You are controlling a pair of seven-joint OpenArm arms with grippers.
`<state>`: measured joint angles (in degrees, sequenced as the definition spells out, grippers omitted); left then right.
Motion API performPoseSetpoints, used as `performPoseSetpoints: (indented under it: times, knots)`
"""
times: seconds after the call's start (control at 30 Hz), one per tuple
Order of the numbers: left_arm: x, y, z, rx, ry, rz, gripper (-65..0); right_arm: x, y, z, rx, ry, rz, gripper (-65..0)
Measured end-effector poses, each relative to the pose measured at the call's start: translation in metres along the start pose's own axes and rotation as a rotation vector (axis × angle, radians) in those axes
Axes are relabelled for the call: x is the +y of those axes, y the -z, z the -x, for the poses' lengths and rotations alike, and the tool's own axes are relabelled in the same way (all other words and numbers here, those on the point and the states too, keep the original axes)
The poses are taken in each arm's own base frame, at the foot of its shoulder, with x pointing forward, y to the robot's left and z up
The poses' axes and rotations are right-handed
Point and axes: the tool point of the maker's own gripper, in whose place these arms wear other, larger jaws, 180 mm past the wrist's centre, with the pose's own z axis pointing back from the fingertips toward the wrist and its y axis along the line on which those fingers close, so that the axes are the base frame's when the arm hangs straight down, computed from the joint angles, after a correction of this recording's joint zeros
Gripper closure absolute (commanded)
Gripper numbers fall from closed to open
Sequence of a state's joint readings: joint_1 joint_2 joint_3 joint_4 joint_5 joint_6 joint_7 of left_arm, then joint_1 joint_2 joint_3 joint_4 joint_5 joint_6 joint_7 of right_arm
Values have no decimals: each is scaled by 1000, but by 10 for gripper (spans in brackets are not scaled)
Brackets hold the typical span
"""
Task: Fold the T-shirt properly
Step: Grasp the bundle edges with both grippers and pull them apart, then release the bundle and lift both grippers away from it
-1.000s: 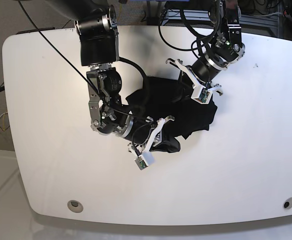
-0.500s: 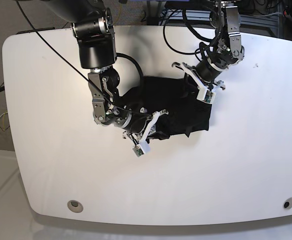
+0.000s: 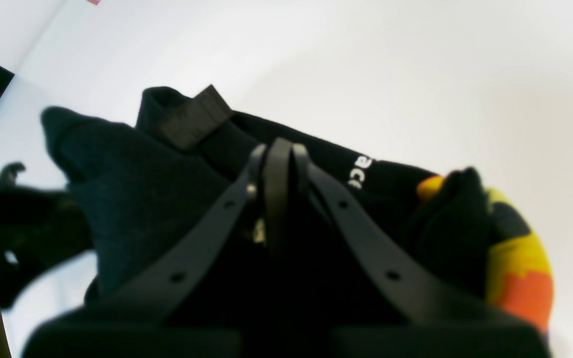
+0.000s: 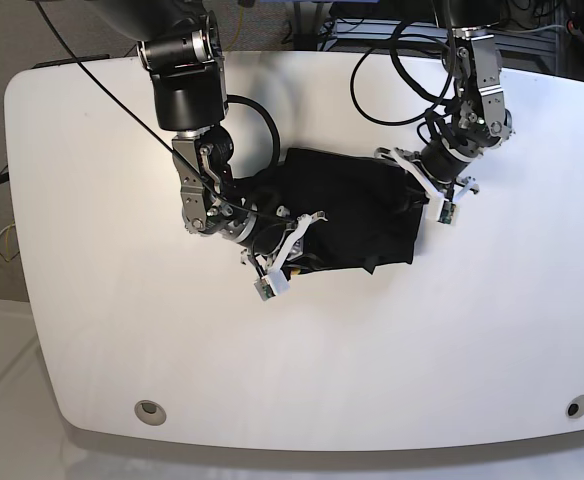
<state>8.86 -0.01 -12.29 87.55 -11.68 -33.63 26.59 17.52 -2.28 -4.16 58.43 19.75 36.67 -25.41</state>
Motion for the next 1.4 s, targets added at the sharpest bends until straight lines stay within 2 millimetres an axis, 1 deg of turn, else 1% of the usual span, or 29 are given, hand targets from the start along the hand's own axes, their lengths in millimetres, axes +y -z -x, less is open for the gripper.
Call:
performPoseSetpoints:
  times: [0.17, 0.3, 0.43, 0.6, 0.7, 0.87, 1.0, 1.07, 1.2, 1.4]
  knots:
    - [7, -4, -7, -22, -7, 8, 0, -4, -6, 6, -1, 7, 3, 0]
    - [11, -6, -9, -25, -3, 7, 0, -6, -13, 11, -21, 23, 16, 0]
    - [14, -6, -13, -30, 6, 4, 0, -17, -28, 14, -71, 78, 62, 0]
    - [14, -5, -15, -35, 7, 3, 0, -28, -45, 12, -113, 97, 105, 0]
    - [12, -5, -14, -31, 8, 10, 0, -32, -50, 11, -128, 104, 124, 0]
    - [12, -4, -14, -32, 9, 11, 0, -37, -52, 10, -139, 126, 148, 0]
    - [10, -4, -14, -29, 13, 12, 0, -47, -56, 10, -151, 159, 190, 0]
    - [8, -2, -14, -18, 39, 12, 0, -53, -60, 12, -156, 177, 216, 0]
    - [12, 0, -20, 1, 116, -15, 0, -63, -70, 13, -177, 202, 267, 0]
    - [18, 1, -33, -4, 188, -49, 0, -73, -94, 19, -194, 223, 368, 0]
